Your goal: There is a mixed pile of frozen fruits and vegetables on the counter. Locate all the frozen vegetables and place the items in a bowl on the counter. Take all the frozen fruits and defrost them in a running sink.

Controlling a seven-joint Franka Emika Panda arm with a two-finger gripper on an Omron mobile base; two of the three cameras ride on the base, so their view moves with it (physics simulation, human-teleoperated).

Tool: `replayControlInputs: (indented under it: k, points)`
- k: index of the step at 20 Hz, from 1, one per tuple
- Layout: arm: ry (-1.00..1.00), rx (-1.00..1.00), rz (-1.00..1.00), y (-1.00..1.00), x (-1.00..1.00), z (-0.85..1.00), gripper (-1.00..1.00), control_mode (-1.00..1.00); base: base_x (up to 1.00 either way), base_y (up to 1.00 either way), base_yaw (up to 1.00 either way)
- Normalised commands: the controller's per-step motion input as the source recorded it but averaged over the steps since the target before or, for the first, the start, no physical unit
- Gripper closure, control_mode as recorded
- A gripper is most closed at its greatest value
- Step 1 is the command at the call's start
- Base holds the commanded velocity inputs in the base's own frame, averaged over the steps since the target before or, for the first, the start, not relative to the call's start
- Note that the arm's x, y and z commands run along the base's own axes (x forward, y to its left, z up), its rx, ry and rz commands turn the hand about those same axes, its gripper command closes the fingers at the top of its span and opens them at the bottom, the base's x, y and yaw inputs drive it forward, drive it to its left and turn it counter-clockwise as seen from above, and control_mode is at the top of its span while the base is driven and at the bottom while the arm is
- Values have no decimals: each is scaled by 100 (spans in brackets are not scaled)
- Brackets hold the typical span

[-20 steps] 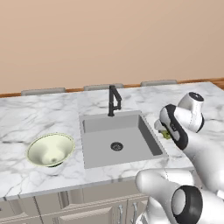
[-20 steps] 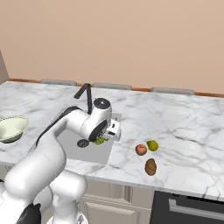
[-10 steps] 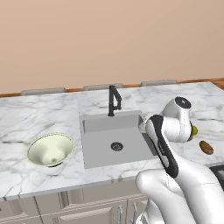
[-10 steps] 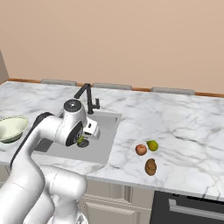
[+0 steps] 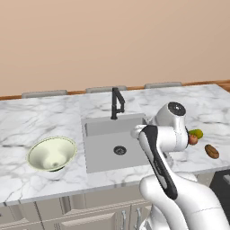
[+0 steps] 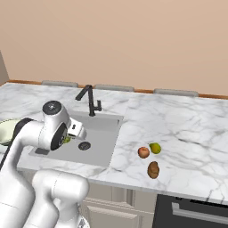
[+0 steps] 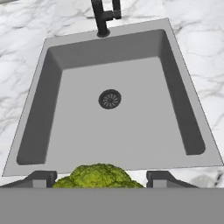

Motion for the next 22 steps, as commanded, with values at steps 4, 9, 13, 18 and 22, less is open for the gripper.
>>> replayControlInputs:
  k: [4,9,13,18,22]
  points:
    - [0,0,0,59,0,27,100,-100,0,0,0]
    - [0,0,0,56,0,34,100,-100,0,0,0]
    - [0,0,0,55,-1,34,100,-100,0,0,0]
    - [0,0,0,44,-3,34,100,-100,0,0,0]
    - [0,0,0,37,-6,27,100,-100,0,0,0]
